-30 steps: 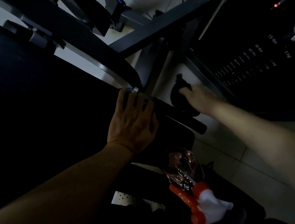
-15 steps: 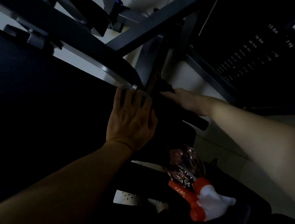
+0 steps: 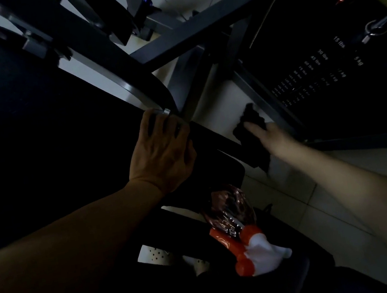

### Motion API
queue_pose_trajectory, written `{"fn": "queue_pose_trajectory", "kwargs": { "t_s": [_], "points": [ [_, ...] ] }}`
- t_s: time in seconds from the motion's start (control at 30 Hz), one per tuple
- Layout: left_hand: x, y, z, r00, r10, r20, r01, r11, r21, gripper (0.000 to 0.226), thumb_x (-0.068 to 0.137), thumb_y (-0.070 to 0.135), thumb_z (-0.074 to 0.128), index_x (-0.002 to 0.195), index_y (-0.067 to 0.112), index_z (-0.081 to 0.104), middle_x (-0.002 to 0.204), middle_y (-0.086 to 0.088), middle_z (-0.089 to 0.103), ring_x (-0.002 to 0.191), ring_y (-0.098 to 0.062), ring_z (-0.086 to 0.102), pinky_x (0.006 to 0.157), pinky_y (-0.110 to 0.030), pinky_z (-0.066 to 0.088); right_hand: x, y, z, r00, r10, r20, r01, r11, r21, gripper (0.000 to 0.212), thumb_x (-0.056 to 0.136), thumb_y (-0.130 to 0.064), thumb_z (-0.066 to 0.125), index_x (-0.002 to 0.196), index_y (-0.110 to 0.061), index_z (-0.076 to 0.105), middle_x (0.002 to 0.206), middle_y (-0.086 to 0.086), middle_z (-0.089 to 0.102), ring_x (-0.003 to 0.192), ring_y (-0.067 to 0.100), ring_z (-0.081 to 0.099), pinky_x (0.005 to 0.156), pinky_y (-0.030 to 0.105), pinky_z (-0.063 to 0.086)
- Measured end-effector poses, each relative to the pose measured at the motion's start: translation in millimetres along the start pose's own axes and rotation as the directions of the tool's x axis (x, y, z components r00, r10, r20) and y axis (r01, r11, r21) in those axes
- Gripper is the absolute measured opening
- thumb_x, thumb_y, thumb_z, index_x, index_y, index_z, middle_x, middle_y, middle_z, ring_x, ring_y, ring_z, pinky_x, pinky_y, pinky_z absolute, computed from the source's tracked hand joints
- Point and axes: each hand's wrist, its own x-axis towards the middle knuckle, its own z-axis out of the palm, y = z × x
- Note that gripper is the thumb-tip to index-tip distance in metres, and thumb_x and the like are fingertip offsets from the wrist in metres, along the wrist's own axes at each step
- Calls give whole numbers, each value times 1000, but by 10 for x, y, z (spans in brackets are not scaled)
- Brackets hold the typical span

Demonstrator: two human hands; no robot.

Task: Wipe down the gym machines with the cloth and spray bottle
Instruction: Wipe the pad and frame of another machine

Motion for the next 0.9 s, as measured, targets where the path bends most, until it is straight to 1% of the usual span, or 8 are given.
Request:
{"fn": "queue_pose_trajectory", "kwargs": {
  "t_s": [0.07,0.2,0.37,0.57,0.7,0.73,0.8,0.9],
  "points": [
    [-3,5,-3,1000,-1,3,1,1000,-2,50,101,36,30,122,3,62,120,-20,62,120,-43,52,119,-57,21,-15,-266,164,993,-91,77,89,995,37,33,102,-51,43,114,-27,61,92,-9,64,83,3,61,64,7,44],
    [0,7,10,1000,0,20,0,1000,28,55,102,39,22,126,6,59,126,-18,60,124,-41,49,119,-56,20,-4,-387,466,948,-235,215,272,949,-162,47,102,-49,46,139,-22,54,128,0,65,119,16,59,96,26,46],
    [3,2,56,1000,1,22,-2,999,52,61,102,40,13,132,8,55,132,-18,58,129,-41,46,120,-56,17,-174,-223,228,942,-277,189,334,830,-447,57,97,-55,48,148,-34,38,121,-10,61,104,15,63,75,29,52],
    [-12,-1,99,1000,0,13,-1,998,57,60,100,43,18,135,10,53,135,-19,56,130,-41,45,121,-57,14,-558,-115,-71,939,-245,241,335,500,-798,40,96,-36,58,131,-17,52,122,8,60,106,31,60,73,29,37],
    [-13,-1,114,1000,-7,-1,7,997,70,57,101,43,21,134,11,54,135,-17,56,130,-39,45,121,-56,15,-656,-220,-108,948,62,311,295,182,-938,40,94,-45,54,123,-17,57,121,7,63,108,28,61,74,29,42],
    [-19,3,102,1000,-11,-5,11,998,65,56,101,43,22,133,11,55,134,-17,56,129,-39,46,121,-56,16,-680,-245,-131,948,139,286,256,200,-946,41,92,-45,57,121,-16,58,117,8,63,105,27,62,72,28,43],
    [-35,5,80,999,-13,-40,14,999,39,54,101,42,27,129,10,59,132,-18,58,129,-39,47,121,-56,16,-681,-296,-227,954,202,221,114,437,-892,38,89,-42,65,113,-13,62,103,8,67,89,24,67,63,27,49],
    [-70,-13,64,998,-25,-65,23,999,-40,51,101,42,30,128,10,60,134,-17,59,133,-36,47,122,-54,17,-743,-561,-386,998,17,62,25,784,-620,36,91,-40,67,108,-9,62,93,9,68,81,27,69,69,37,59]
  ]
}}
